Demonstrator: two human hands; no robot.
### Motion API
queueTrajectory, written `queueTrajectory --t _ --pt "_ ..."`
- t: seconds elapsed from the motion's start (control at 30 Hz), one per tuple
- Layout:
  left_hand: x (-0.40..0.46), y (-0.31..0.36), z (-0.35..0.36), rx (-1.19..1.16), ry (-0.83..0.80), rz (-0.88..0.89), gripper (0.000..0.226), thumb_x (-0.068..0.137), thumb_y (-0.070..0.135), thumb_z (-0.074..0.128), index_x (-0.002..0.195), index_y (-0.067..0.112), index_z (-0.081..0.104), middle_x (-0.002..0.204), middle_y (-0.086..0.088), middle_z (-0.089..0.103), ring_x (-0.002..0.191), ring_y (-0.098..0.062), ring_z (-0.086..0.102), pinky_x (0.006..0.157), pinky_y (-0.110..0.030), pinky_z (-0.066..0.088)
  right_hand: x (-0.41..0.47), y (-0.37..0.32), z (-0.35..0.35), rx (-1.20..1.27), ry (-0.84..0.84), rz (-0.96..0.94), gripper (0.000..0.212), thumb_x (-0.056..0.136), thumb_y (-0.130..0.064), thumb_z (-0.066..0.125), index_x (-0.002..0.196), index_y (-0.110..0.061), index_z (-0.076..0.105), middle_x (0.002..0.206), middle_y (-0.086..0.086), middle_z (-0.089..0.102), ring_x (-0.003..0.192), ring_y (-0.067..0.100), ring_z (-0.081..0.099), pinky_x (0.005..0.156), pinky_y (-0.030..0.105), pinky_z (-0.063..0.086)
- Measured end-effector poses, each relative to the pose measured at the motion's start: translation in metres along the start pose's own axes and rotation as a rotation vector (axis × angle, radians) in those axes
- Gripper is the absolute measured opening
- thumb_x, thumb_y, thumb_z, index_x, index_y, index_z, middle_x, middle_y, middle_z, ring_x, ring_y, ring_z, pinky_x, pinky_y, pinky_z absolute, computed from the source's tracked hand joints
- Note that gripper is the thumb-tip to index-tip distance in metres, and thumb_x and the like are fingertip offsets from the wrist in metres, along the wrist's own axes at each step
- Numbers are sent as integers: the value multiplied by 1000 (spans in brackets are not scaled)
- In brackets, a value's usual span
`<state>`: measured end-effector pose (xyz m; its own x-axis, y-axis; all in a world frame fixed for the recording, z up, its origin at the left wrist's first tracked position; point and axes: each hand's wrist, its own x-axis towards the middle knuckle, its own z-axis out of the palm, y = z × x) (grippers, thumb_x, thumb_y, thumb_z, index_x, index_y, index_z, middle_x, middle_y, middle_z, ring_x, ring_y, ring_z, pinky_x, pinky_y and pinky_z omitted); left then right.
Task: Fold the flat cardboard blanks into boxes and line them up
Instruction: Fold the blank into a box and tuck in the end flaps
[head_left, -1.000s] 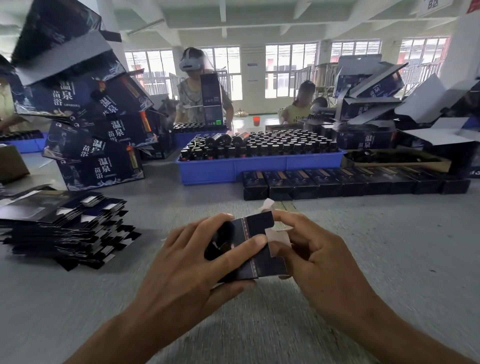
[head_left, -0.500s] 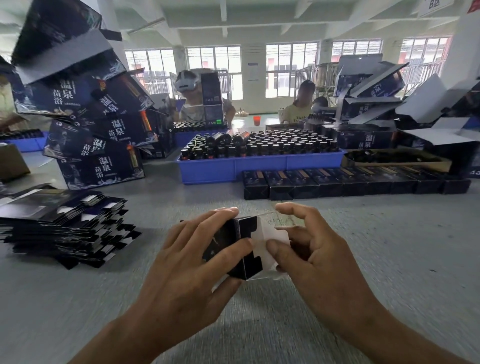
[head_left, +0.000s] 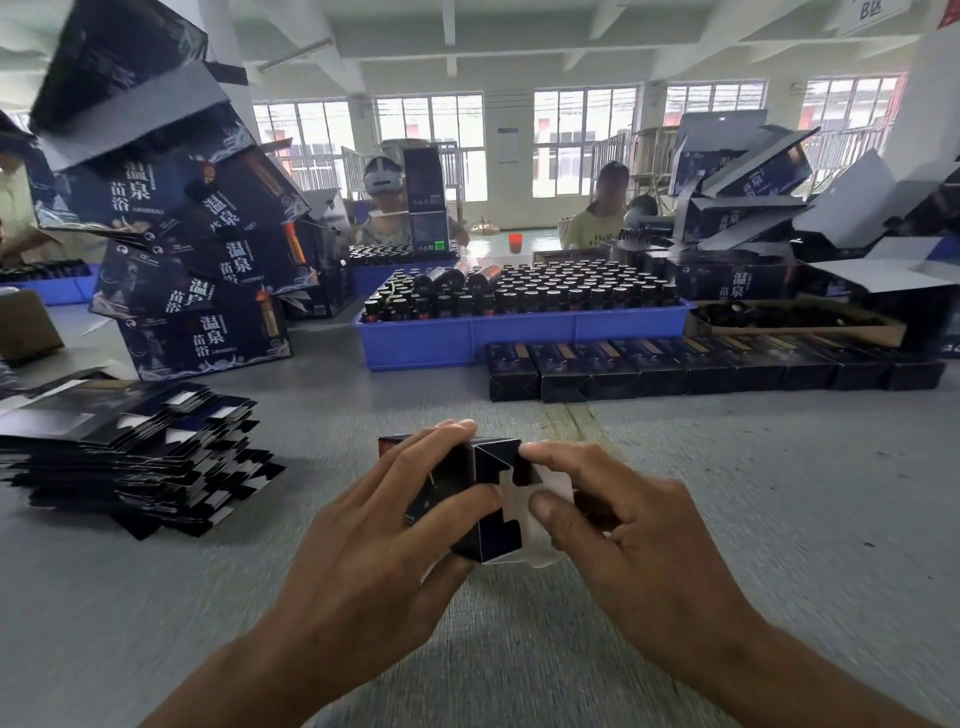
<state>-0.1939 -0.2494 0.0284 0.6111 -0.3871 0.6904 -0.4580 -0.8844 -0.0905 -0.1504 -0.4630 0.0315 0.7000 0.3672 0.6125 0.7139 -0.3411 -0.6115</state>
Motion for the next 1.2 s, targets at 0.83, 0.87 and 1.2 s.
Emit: queueTrajectory --t 0.83,0.87,1.2 --pt "-2 -3 7 42 28 29 51 84 28 61 134 30 54 146 -9 45 132 -27 47 89 -33 51 0 1 1 24 -56 26 44 87 -32 75 112 -60 53 103 -29 67 92 -4 68 80 8 51" --pt "-2 -2 7 50 21 34 51 85 29 58 135 30 53 146 -10 46 133 -28 47 89 -37 54 0 1 2 13 -32 26 43 86 -30 76 112 -55 54 99 -25 69 90 -2 68 78 11 52" --pt "-1 -6 6 144 8 61 54 81 28 69 133 29 54 143 -18 50 132 -32 47 89 -43 54 0 0 2 122 -51 129 60 84 -17 79 118 -58 51 109 -39 65 98 -12 65 76 4 50"
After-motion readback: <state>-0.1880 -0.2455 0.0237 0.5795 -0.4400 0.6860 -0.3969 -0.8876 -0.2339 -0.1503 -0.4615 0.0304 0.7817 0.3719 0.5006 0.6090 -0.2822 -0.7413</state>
